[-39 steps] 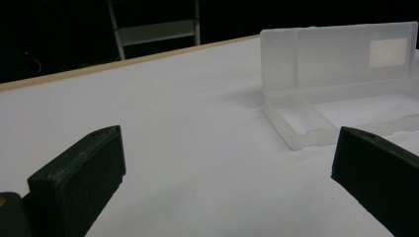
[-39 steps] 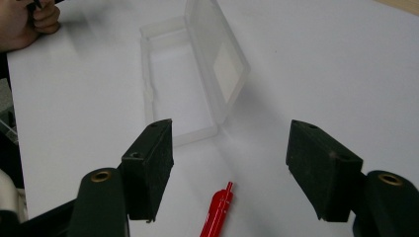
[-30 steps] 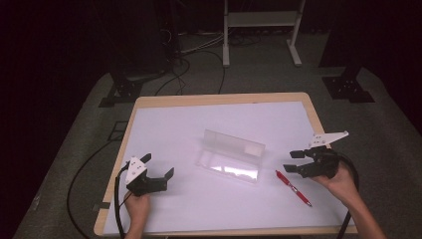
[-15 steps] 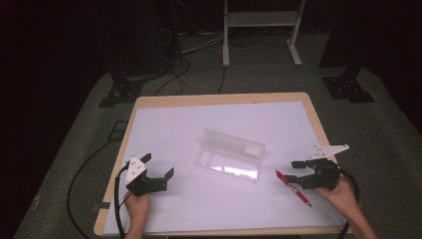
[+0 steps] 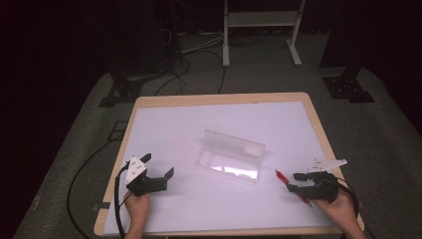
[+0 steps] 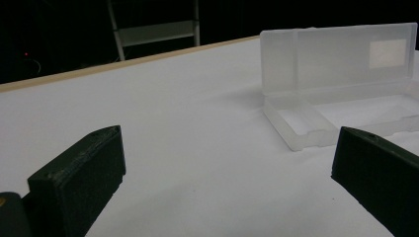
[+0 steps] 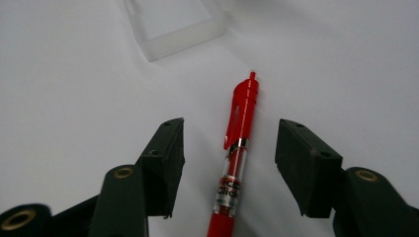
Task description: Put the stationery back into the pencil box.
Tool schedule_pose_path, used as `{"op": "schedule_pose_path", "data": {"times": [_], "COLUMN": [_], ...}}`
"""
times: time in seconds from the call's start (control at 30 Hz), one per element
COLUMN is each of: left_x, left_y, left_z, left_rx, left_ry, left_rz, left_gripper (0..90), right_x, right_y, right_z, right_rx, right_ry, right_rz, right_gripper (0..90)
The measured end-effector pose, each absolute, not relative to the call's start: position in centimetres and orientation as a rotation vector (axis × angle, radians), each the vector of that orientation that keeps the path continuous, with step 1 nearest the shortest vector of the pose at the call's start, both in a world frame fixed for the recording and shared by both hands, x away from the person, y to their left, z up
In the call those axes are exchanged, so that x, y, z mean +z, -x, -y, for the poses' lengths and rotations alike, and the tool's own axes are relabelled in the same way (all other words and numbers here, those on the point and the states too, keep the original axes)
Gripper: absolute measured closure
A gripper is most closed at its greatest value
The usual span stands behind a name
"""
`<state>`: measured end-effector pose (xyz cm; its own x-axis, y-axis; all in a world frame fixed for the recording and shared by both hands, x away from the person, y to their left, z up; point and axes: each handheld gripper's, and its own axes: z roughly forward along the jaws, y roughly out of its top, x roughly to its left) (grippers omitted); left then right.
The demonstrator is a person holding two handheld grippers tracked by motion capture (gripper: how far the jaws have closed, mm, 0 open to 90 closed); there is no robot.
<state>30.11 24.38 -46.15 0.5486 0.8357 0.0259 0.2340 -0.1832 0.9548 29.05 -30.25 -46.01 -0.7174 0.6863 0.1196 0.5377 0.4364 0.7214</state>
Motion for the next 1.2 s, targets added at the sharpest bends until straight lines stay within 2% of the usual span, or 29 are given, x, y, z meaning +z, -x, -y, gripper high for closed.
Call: {"op": "schedule_pose_path", "data": {"times": [0.37,0.4,0.53,0.67,1.2], "left_x": [-46.2,-46.2,-46.2,-46.2,-46.1], "left_y": [-30.1,-30.1,-30.1,-30.1,-30.1], "left_z": [-24.4,-24.4,-24.4,-24.3,-24.3], "left_rx": [0.699,0.699,0.7,0.701,0.702], "left_ry": [-1.709,-1.709,-1.709,-1.709,-1.712], "left_rz": [-0.899,-0.899,-0.9,-0.901,-0.899], "left_gripper": [0.0,0.0,0.0,0.0,0.0], "right_x": [-46.6,-46.7,-46.9,-47.1,-47.1], "right_y": [-28.4,-28.3,-28.2,-28.0,-27.9], "right_z": [30.2,30.1,29.9,29.8,29.7], "right_rx": [1.091,1.079,1.047,1.035,1.044], "right_ry": [-1.1,-1.092,-1.077,-1.079,-1.121], "right_rz": [-2.469,-2.474,-2.47,-2.469,-2.457], "right_gripper": [63.7,67.6,71.4,74.6,78.0]}}
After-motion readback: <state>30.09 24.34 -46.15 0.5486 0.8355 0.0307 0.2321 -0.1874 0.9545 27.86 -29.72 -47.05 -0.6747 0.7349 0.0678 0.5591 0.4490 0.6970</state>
